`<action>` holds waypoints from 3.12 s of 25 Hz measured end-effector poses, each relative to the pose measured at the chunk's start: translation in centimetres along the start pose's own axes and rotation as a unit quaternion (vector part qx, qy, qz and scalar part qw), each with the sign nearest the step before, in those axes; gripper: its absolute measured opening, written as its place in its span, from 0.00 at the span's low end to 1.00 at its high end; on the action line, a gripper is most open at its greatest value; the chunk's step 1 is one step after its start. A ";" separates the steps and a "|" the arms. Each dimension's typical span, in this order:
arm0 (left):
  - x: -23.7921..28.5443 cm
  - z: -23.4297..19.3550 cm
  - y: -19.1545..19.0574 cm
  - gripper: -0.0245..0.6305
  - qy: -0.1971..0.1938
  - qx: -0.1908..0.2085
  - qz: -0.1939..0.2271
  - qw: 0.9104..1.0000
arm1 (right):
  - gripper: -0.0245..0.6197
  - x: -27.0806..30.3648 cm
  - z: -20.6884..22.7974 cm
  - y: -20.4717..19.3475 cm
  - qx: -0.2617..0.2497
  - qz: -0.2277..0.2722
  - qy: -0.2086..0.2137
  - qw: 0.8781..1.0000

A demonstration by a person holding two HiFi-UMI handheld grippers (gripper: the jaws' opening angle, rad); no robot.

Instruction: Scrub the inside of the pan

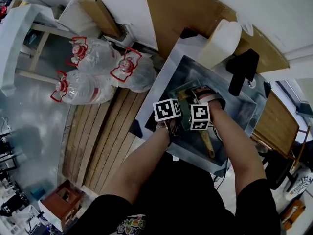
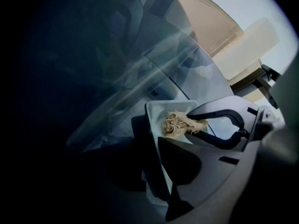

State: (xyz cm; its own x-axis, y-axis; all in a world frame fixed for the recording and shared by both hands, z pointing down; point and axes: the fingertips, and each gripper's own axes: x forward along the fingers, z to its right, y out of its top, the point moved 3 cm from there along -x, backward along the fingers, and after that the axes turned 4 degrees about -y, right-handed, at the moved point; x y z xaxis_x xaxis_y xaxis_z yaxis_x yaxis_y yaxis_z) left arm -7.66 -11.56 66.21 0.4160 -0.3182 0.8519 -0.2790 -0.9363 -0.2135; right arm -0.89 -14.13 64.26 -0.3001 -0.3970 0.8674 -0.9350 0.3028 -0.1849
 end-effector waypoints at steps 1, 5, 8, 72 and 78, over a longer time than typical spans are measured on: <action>0.0 0.0 0.0 0.16 0.000 0.000 0.000 1.000 | 0.19 -0.1 -0.2 -0.1 -0.004 0.000 0.003 1.000; 0.0 -0.1 0.0 0.16 0.000 0.001 0.001 1.000 | 0.19 -0.6 -1.1 -0.5 -0.014 0.000 0.007 1.000; 0.0 -0.1 0.0 0.16 0.000 0.001 0.001 1.000 | 0.19 -1.1 -2.0 -0.8 -0.017 0.002 0.012 1.000; 0.1 -0.2 -0.2 0.16 0.001 -0.003 -0.003 1.000 | 0.19 0.0 0.0 -2.5 -0.009 0.025 0.008 1.000; 0.1 -0.2 -0.1 0.16 0.001 -0.002 -0.001 1.000 | 0.19 -1.2 -1.5 -2.9 -0.004 0.026 0.033 0.999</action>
State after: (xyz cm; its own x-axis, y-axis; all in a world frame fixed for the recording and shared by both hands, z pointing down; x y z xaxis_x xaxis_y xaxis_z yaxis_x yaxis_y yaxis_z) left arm -7.79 -11.48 66.42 0.4157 -0.3154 0.8531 -0.2809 -0.9366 -0.2094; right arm 2.50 -13.26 64.41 -0.3356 -0.3230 0.8849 -0.9167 0.3284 -0.2278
